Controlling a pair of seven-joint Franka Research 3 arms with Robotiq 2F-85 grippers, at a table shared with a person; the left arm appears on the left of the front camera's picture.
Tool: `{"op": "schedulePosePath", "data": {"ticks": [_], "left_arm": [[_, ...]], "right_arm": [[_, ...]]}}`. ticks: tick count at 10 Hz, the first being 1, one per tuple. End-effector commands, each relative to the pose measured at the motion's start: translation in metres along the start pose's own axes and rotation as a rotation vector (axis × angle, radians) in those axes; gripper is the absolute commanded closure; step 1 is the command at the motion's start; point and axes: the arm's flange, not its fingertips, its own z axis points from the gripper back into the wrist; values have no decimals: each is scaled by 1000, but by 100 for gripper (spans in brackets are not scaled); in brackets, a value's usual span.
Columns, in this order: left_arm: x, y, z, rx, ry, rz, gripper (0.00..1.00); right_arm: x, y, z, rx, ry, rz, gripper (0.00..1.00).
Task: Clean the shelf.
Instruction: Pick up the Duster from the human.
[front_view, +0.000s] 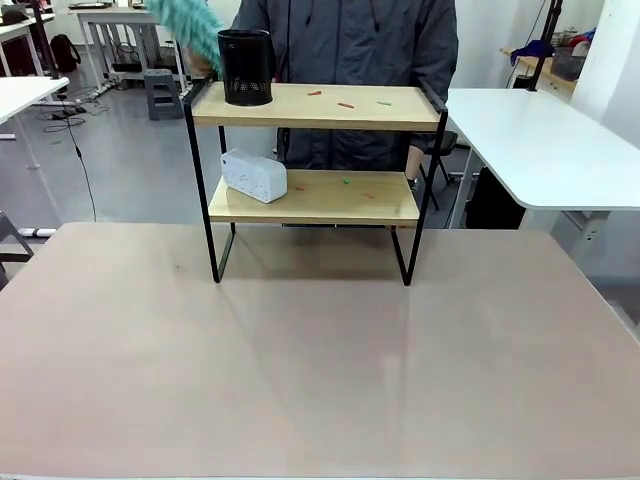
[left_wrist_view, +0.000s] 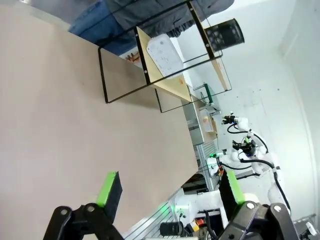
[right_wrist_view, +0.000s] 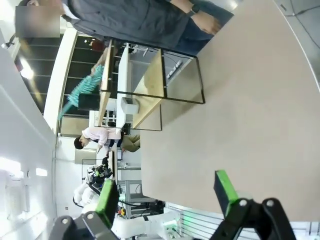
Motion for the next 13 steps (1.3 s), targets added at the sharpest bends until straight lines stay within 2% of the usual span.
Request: {"op": "schedulePosePath", "data": {"ticks": [1, 6, 7, 8, 9, 10, 11, 13], "left_arm": [[-3, -4, 2, -4, -12, -29, 0], [-6, -5, 5, 11, -2, -6, 0], [12, -20, 1, -45, -8, 43, 0], [48, -38, -6, -91, -16, 112, 0], [99, -57, -19, -179, 73, 202, 0], [141, -65, -39, -219, 80, 281, 0], [172, -68, -68, -220, 126, 326, 0], [212, -66, -134, -215, 200, 406, 0]], "right_arm": [[-4, 2, 2, 22, -12, 30, 0], [-4, 2, 2, 22, -12, 30, 0], [-4, 2, 2, 22, -12, 30, 0], [-4, 2, 2, 22, -12, 30, 0], [-4, 2, 2, 22, -12, 30, 0], [-4, 2, 2, 22, -12, 30, 0], [-4, 2, 2, 22, -12, 30, 0], [-4, 2, 2, 22, -12, 30, 0]]}}
